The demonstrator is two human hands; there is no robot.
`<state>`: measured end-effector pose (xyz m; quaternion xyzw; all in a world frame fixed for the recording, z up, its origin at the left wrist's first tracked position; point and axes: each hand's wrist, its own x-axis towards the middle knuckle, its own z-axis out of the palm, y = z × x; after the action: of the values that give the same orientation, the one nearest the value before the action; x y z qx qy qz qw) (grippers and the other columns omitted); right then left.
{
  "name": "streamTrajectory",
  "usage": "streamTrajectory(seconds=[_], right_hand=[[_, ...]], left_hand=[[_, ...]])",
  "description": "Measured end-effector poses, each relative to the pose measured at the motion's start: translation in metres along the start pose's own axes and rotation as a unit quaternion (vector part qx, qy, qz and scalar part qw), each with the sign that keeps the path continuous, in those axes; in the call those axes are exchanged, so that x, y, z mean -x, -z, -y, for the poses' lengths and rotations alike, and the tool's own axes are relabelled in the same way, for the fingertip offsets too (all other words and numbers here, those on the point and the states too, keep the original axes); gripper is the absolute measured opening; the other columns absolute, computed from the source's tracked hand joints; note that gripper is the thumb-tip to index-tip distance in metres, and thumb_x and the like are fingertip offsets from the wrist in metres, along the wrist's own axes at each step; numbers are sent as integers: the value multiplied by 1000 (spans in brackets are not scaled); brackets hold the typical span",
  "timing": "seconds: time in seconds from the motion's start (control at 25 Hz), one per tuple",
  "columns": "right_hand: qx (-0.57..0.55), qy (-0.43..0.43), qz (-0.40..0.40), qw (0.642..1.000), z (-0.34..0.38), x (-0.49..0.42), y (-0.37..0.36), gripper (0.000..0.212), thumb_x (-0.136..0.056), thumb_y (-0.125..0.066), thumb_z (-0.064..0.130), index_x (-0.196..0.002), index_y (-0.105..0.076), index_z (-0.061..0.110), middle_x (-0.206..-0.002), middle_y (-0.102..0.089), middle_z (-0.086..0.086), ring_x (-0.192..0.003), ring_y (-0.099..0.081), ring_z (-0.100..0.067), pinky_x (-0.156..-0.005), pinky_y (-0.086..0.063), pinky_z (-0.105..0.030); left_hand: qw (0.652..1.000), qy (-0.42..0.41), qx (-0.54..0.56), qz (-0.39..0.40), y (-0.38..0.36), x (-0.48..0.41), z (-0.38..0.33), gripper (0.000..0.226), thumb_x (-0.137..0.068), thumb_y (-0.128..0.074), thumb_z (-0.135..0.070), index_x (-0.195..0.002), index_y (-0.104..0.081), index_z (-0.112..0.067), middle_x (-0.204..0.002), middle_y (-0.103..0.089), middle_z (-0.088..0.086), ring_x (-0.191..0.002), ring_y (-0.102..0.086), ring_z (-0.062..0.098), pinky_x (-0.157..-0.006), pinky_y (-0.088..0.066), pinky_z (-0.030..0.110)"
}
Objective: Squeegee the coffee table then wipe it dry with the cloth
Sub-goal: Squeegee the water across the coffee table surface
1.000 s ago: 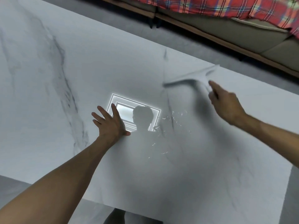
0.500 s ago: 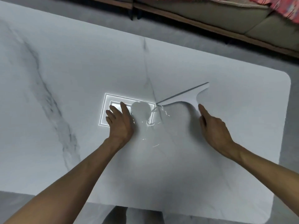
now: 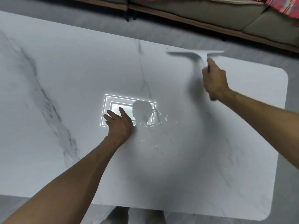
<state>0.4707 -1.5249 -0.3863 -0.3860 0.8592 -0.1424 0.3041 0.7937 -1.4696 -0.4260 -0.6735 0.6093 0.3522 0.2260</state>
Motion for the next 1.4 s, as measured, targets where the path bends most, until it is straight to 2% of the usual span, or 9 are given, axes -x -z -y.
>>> streamTrajectory(seconds=[0.08, 0.28, 0.52, 0.68, 0.76, 0.88, 1.12, 1.32, 1.4], right_hand=[[59, 13, 2, 998, 16, -12, -17, 46, -94, -28, 18, -139, -37, 25, -88, -55, -15, -70, -54, -33, -55, -42, -31], [121, 68, 28, 990, -16, 57, -51, 50, -100, -34, 21, -149, -26, 21, -98, -65, -28, -90, -61, -44, -78, -47, -41], [175, 192, 171, 951, -71, 162, -54, 54, -101, -39, 21, -152, -22, 26, -87, -65, -14, -78, -64, -34, -71, -50, -39], [254, 191, 231, 920, -90, 186, -26, 54, -101, -36, 26, -152, -19, 32, -79, -58, -4, -72, -60, -25, -68, -49, -36], [233, 197, 218, 927, -82, 183, -12, 52, -101, -38, 26, -151, -25, 30, -77, -60, -1, -71, -61, -24, -67, -48, -34], [132, 174, 134, 967, -40, 153, -12, 46, -100, -36, 25, -146, -33, 28, -81, -64, -6, -77, -61, -31, -73, -49, -36], [75, 31, 72, 994, 26, 117, -82, 52, -95, -27, 17, -146, -32, 24, -122, -56, -22, -101, -59, -41, -83, -50, -40], [120, 159, 123, 972, -33, 218, -114, 50, -98, -31, 21, -148, -30, 26, -98, -66, -17, -90, -59, -39, -82, -50, -42], [154, 200, 143, 957, -75, 253, -109, 49, -100, -32, 24, -149, -31, 30, -87, -66, -12, -80, -60, -34, -75, -49, -39]], left_hand=[[1000, 3, -10, 5, -2, -1, 2, 48, -99, 2, 1, -142, 16, 18, -136, 1, 61, -129, -9, 74, -112, -17, 66], [999, 0, -50, 3, -4, -1, 3, 59, -83, 27, 7, -140, 17, 21, -139, 1, 58, -126, -6, 77, -109, -17, 71], [999, 15, 33, -24, -14, -10, 5, 49, -93, 6, 11, -140, 3, 24, -144, -1, 52, -123, -7, 79, -104, -16, 77], [998, 4, 58, -24, -5, -1, 8, 56, -104, -20, -26, -153, -9, -3, -159, -4, 25, -145, -11, 48, -118, -16, 57], [996, -48, 47, -51, -4, 3, 19, 55, -97, -40, -14, -148, -26, -3, -154, -20, 25, -140, -26, 45, -113, -29, 51], [989, -60, 104, -87, -12, 23, 50, 49, -91, -44, -5, -138, -35, 7, -134, -46, 28, -125, -46, 42, -102, -39, 44], [989, -46, 93, -107, -75, 81, 121, 50, -85, -49, 1, -134, -38, 1, -129, -45, 29, -115, -48, 44, -95, -45, 51], [997, -23, 38, -70, -117, 115, 146, 57, -89, -41, 0, -144, -26, 1, -130, -40, 32, -115, -46, 45, -96, -43, 50], [999, -30, 9, -40, -128, 121, 148, 59, -92, -36, -6, -148, -18, 2, -142, -27, 38, -128, -34, 53, -104, -38, 52]])
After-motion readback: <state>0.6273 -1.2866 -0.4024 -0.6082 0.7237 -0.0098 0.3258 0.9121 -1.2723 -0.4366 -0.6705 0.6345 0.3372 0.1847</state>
